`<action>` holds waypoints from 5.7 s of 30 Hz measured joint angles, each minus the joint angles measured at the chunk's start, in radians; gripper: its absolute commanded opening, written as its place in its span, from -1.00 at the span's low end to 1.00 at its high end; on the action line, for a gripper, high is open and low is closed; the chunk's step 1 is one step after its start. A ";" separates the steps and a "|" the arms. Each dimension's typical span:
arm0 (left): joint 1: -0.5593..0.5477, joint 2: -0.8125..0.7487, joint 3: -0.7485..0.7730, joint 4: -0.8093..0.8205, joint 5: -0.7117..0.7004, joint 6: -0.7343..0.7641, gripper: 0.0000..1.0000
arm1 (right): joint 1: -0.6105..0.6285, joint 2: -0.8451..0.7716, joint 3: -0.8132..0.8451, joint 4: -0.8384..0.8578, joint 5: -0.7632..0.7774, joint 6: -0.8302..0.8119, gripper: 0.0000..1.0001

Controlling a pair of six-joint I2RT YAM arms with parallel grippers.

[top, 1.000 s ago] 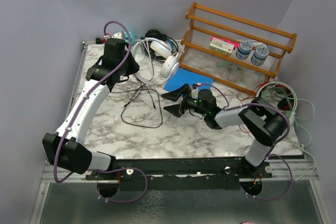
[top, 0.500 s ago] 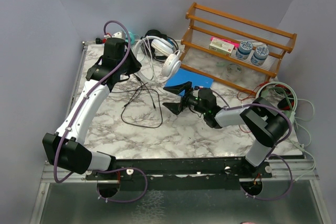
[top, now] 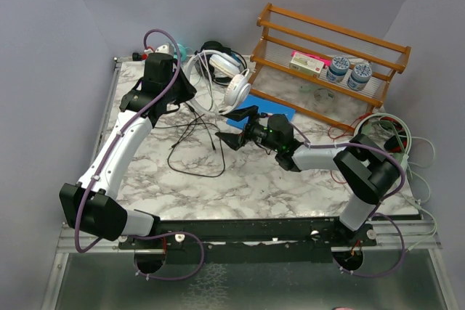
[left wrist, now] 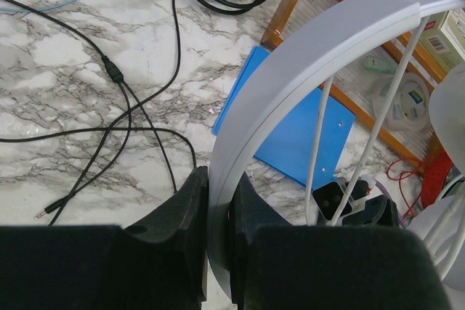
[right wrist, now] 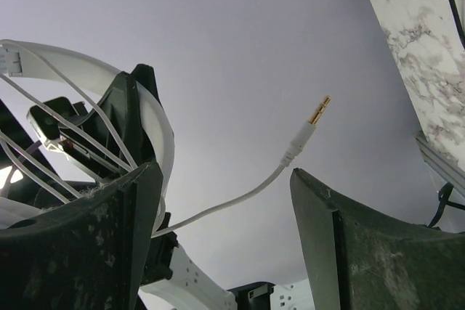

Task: Wrap the headphones
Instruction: Wrap the headphones cable around the headphones, then place the headphones at the center of the board.

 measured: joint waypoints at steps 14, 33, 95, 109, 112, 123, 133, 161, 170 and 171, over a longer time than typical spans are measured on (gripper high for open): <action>0.000 0.002 0.000 0.005 0.002 -0.002 -1.00 | 0.010 0.000 0.002 -0.034 0.011 0.021 -0.16; 0.000 0.002 0.000 0.006 0.003 0.003 -1.00 | 0.014 0.042 0.044 -0.050 0.021 0.020 -0.99; -0.346 0.206 -0.563 0.620 0.196 0.462 -1.00 | -0.116 0.000 -0.415 0.073 -0.074 -1.268 -0.75; -0.431 0.309 -0.500 0.576 0.003 0.457 -1.00 | -0.130 -0.233 -0.474 -0.172 0.251 -1.303 -0.05; -0.431 0.321 -0.476 0.536 -0.039 0.460 -1.00 | -0.130 -0.289 -0.483 -0.235 0.312 -1.327 0.08; -0.429 0.349 -0.405 0.422 -0.152 0.499 -1.00 | -0.128 -0.476 -0.472 -0.519 0.517 -1.339 0.61; -0.430 0.394 -0.356 0.370 -0.120 0.555 -1.00 | -0.127 -0.780 -0.448 -0.652 0.517 -1.472 1.00; -0.436 0.179 -0.303 0.149 -0.275 0.446 0.98 | -0.110 -0.403 -0.171 -0.780 0.335 -1.672 0.73; -0.362 -0.119 -0.469 0.031 -0.397 -0.004 0.98 | -0.109 -0.403 -0.150 -0.821 0.327 -1.683 0.72; -0.349 -0.145 -0.494 0.024 -0.390 -0.055 0.98 | -0.109 -0.403 -0.147 -0.827 0.327 -1.683 0.72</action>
